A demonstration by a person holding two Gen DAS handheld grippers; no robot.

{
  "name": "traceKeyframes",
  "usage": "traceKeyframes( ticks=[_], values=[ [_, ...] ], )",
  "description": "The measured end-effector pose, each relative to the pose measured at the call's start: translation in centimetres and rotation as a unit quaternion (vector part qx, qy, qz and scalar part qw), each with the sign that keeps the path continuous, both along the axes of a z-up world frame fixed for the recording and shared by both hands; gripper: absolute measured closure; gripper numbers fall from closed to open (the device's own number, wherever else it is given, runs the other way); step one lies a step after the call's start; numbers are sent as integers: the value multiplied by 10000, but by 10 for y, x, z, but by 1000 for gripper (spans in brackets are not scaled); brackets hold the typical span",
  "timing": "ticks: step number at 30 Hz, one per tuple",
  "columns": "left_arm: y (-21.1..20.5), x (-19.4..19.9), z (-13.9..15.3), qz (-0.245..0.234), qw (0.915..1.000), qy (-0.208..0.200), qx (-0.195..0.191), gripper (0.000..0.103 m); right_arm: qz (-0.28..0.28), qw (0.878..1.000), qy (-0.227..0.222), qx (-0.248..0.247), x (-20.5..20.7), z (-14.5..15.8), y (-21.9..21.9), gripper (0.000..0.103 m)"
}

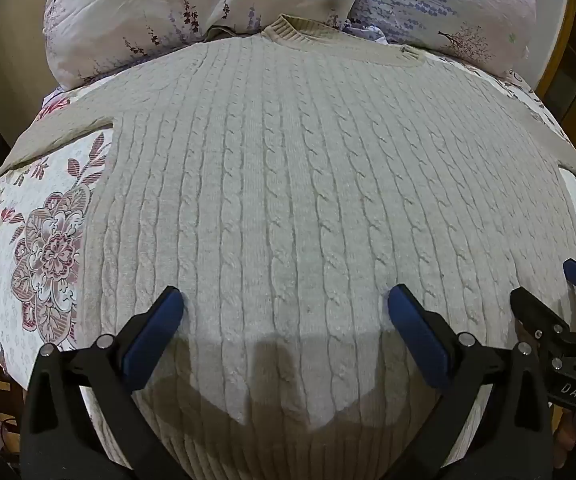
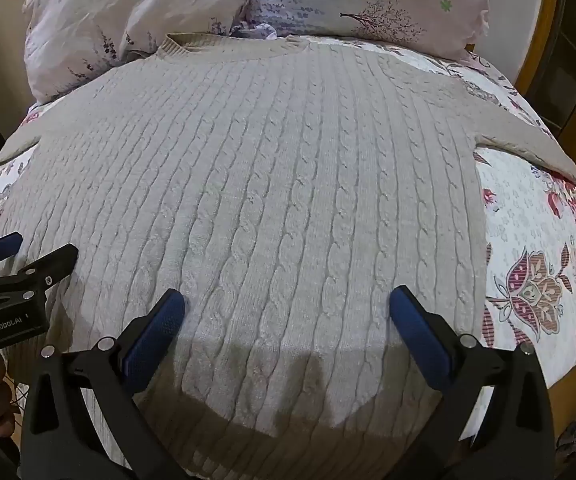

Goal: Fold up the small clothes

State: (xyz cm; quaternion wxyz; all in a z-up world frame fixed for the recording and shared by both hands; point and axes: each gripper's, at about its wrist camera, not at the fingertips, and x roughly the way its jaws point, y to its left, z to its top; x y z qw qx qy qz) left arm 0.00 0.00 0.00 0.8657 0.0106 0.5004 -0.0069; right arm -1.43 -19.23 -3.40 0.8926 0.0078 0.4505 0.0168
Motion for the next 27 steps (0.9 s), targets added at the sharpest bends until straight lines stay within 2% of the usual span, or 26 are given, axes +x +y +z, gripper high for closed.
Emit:
traceKeyframes(
  ticks=[5,27],
  values=[
    [0,0,0,-3,10000,-11,1,2,57,10000,-68,9,-9,-4,-2,1],
    [0,0,0,-1,10000,-32,14,2,57,10000,-77,9,-1,-1,0,1]
  ],
)
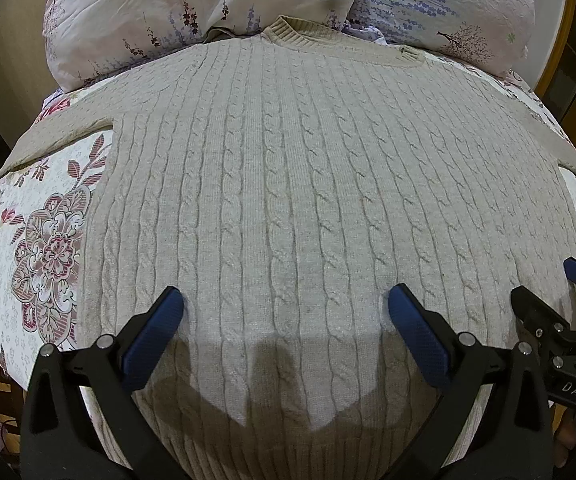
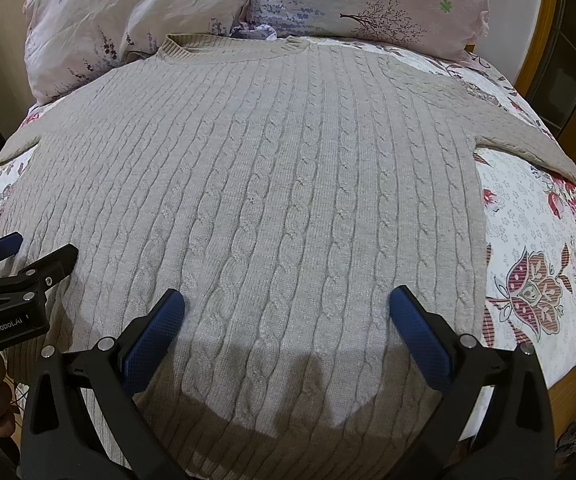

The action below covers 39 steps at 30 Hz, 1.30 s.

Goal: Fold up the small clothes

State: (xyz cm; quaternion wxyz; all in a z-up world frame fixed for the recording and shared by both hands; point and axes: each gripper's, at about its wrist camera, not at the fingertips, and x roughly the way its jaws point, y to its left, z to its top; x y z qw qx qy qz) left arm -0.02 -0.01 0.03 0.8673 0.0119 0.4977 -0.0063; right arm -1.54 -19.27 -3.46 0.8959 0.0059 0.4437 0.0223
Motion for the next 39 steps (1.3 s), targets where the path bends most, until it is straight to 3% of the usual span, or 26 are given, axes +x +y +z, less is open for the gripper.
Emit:
traceKeyframes(
  ticks=[39],
  values=[
    [0,0,0,-2,10000,-7,7,2,83,9998,-157,-5,-3,1,0,1]
  ],
)
